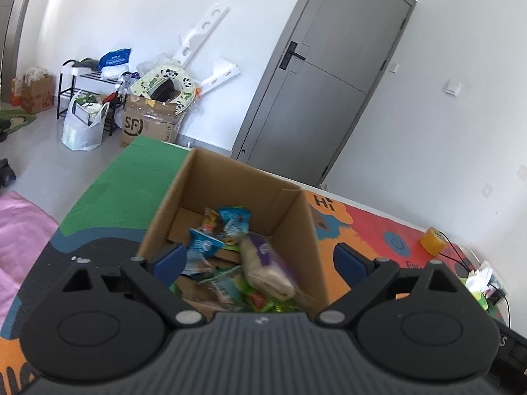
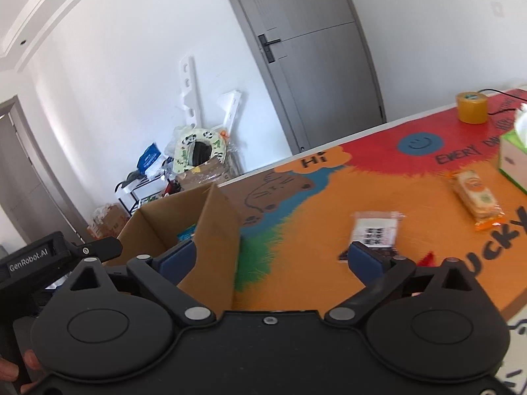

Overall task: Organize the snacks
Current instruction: 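Return both tools from the box to the snack pile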

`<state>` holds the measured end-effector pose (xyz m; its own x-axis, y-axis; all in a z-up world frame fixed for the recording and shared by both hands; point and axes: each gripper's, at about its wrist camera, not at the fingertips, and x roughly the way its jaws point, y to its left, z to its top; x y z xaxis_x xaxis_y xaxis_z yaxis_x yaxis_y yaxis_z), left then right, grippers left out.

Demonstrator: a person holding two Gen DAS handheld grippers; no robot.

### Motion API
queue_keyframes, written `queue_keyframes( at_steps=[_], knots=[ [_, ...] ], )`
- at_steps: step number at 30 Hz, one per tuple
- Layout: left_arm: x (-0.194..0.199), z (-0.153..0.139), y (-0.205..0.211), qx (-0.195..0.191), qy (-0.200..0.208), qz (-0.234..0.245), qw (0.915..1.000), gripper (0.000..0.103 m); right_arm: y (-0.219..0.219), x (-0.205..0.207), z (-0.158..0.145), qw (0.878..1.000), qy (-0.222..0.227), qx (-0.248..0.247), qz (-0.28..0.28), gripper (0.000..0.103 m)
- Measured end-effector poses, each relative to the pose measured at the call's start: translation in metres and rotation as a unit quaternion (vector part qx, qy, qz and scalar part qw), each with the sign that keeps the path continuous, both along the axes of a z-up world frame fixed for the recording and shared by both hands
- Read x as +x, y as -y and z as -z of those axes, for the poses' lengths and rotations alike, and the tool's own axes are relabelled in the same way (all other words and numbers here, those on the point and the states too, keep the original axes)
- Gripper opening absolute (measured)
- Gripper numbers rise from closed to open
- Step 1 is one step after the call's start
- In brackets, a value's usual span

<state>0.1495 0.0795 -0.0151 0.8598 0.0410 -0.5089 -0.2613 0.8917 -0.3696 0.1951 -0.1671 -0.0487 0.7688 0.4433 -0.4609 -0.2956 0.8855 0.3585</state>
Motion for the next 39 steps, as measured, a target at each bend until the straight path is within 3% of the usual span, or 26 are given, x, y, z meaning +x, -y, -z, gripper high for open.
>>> queue_keyframes(
  at_steps=[13, 29, 31, 39],
  knots=[
    [0.009, 0.002, 0.048, 0.016, -0.022, 0.049, 0.9984, 0.096, 0.047, -0.011, 0.006, 1.000, -0.017, -0.002, 0.015, 0.103],
    [0.014, 0.008, 0.117, 0.038, -0.035, 0.127, 0.9906, 0.096, 0.121, -0.017, 0.015, 0.997, -0.038, 0.011, 0.060, 0.101],
    [0.017, 0.012, 0.125, 0.039, -0.039, 0.134, 0.9895, 0.096, 0.128, -0.017, 0.018, 0.997, -0.040, 0.011, 0.066, 0.099],
    [0.029, 0.035, 0.155, 0.037, -0.060, 0.146, 0.9868, 0.093, 0.151, -0.011, 0.035, 0.995, -0.063, 0.024, 0.077, 0.071]
  ],
)
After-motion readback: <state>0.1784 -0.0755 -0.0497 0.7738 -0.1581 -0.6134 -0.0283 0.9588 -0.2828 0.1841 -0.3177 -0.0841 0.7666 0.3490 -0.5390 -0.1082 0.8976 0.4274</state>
